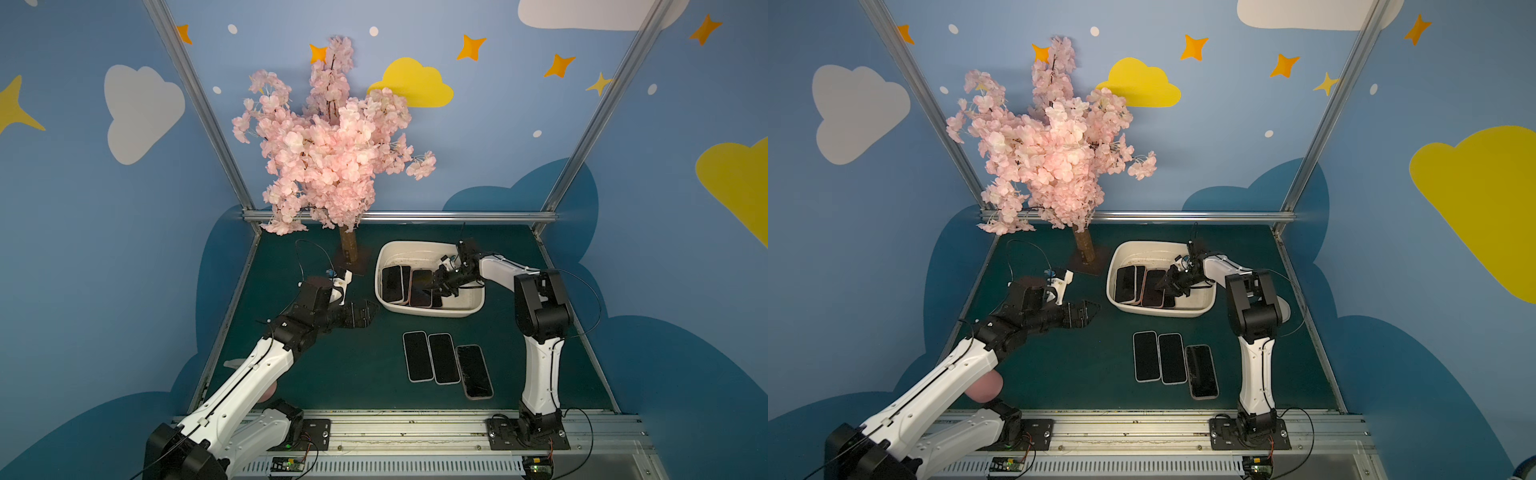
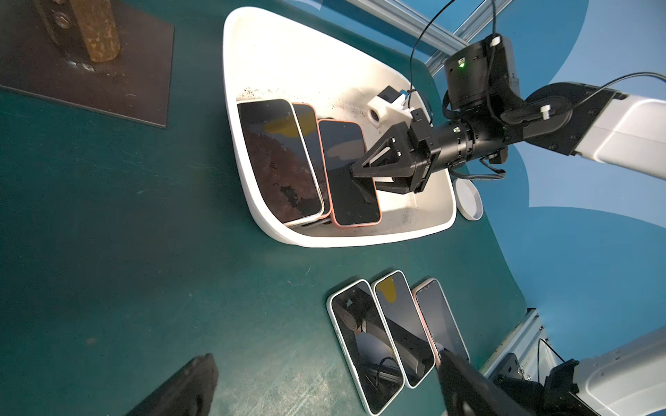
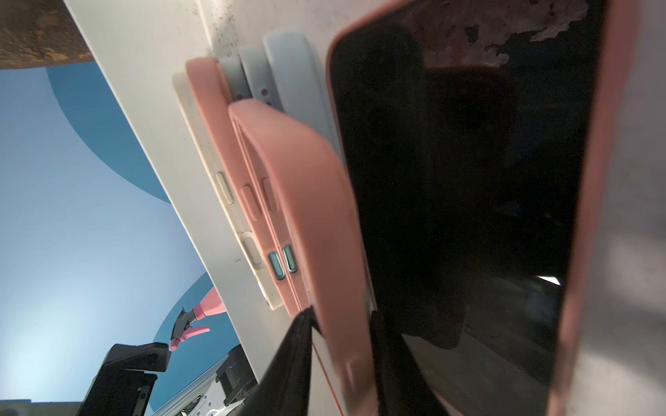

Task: Take the phone out of the storage box
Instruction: Pick up the phone from the storage box.

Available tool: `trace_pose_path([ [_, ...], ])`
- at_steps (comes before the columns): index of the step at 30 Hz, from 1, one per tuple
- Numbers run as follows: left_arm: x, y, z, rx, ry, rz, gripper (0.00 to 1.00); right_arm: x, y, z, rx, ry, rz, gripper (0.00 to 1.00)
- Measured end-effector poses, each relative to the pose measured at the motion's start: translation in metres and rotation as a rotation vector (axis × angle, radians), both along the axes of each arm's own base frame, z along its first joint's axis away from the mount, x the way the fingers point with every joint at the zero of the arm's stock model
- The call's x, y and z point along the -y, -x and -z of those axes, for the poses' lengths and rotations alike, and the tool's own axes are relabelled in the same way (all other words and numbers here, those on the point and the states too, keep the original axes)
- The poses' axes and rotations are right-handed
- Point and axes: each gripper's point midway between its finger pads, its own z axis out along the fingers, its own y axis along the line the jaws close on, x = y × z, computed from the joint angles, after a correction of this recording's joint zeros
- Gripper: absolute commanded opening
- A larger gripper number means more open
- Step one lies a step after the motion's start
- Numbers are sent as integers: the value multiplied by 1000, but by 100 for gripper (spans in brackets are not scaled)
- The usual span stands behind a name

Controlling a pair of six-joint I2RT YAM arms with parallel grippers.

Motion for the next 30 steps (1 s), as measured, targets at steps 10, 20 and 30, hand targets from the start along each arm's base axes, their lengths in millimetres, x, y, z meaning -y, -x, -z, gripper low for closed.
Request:
trace_pose_path([
  [10,11,-13,10,-46,17,13,100,30,-15,-21,47,-19,72,0],
  [20,25,-22,0,-39,72,44,100,55,-20,-36,77,-22,126,0],
  [30,57,-36,-19,-44,226,110,100,58,-17,-80,124,-98,137,0],
])
